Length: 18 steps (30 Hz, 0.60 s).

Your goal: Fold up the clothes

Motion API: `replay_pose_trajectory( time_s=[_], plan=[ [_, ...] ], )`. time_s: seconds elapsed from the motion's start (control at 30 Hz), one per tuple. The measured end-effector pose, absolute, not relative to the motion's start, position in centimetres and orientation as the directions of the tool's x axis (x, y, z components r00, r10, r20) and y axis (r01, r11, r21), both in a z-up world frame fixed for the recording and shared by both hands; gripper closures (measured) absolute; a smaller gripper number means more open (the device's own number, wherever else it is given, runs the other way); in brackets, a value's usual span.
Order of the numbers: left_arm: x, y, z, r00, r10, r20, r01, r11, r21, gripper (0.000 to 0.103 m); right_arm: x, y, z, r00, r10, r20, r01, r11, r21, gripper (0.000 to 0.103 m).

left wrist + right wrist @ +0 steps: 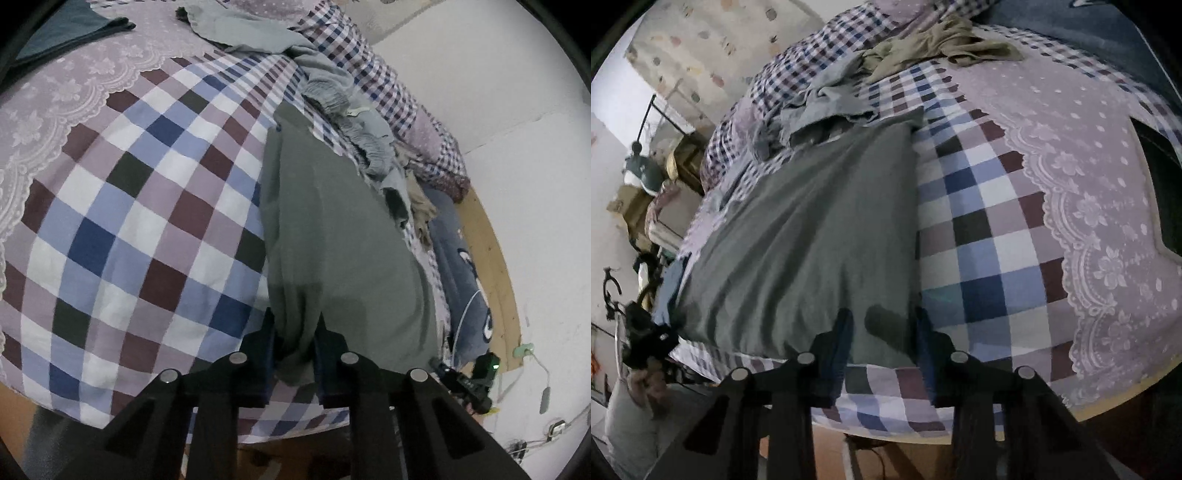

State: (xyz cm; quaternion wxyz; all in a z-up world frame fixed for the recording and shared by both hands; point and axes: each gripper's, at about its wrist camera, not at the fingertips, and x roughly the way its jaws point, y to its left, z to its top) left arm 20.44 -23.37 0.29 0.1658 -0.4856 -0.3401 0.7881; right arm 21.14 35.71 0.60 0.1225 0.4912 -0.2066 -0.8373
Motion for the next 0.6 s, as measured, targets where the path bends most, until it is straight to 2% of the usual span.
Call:
replay_pose_trajectory(
  time_s=[0.1, 0.17, 0.2, 0.27, 0.37, 0.47, 0.5, 0.57, 0.6],
  plan=[
    [20.1, -23.1, 0.0, -0.457, 0.565, -0.687, 0.092, -0.738, -0.668, 0.087, 21.0, 35.9, 0.2, -0.491, -0.420, -0.763, -0.001, -0.876, 0.482, 0.068],
    [20.4, -23.4, 0.3, -0.483, 0.544, -0.686, 0.092, -0.748, -0.658, 0.087, 21.1, 36.0, 0.3, -0.498, -0.403, -0.768, -0.001, -0.886, 0.464, 0.092],
    [21.1, -23.7, 1.1, -0.528, 0.521, -0.671, 0.085, -0.754, -0.652, 0.089, 21.2, 36.0, 0.4, -0.502, -0.387, -0.774, -0.001, -0.894, 0.448, 0.100],
    [22.4, -24.2, 3.0, -0.626, 0.505, -0.595, 0.027, -0.748, -0.663, 0.093, 21.9, 36.2, 1.6, -0.531, -0.363, -0.766, 0.019, -0.909, 0.417, 0.101],
    [22.6, -24.3, 2.5, -0.607, 0.515, -0.605, 0.039, -0.742, -0.670, 0.093, 23.4, 36.6, 3.9, -0.580, -0.348, -0.736, 0.050, -0.918, 0.394, 0.102],
    [20.9, -23.9, -0.9, -0.459, 0.476, -0.750, 0.163, -0.785, -0.598, 0.092, 23.8, 36.7, 4.0, -0.566, -0.336, -0.752, 0.050, -0.925, 0.376, 0.102],
    [20.6, -23.7, -1.8, -0.427, 0.462, -0.777, 0.188, -0.795, -0.576, 0.090, 23.5, 36.7, 2.8, -0.534, -0.334, -0.777, 0.036, -0.927, 0.373, 0.102],
    [20.8, -24.1, -2.0, -0.430, 0.439, -0.789, 0.222, -0.795, -0.564, 0.080, 23.2, 36.7, 0.9, -0.471, -0.318, -0.823, 0.008, -0.934, 0.356, 0.101],
    [21.0, -24.5, -2.1, -0.437, 0.430, -0.790, 0.247, -0.787, -0.565, 0.064, 23.2, 36.8, 0.9, -0.471, -0.307, -0.827, -0.005, -0.937, 0.350, 0.101]
  ],
)
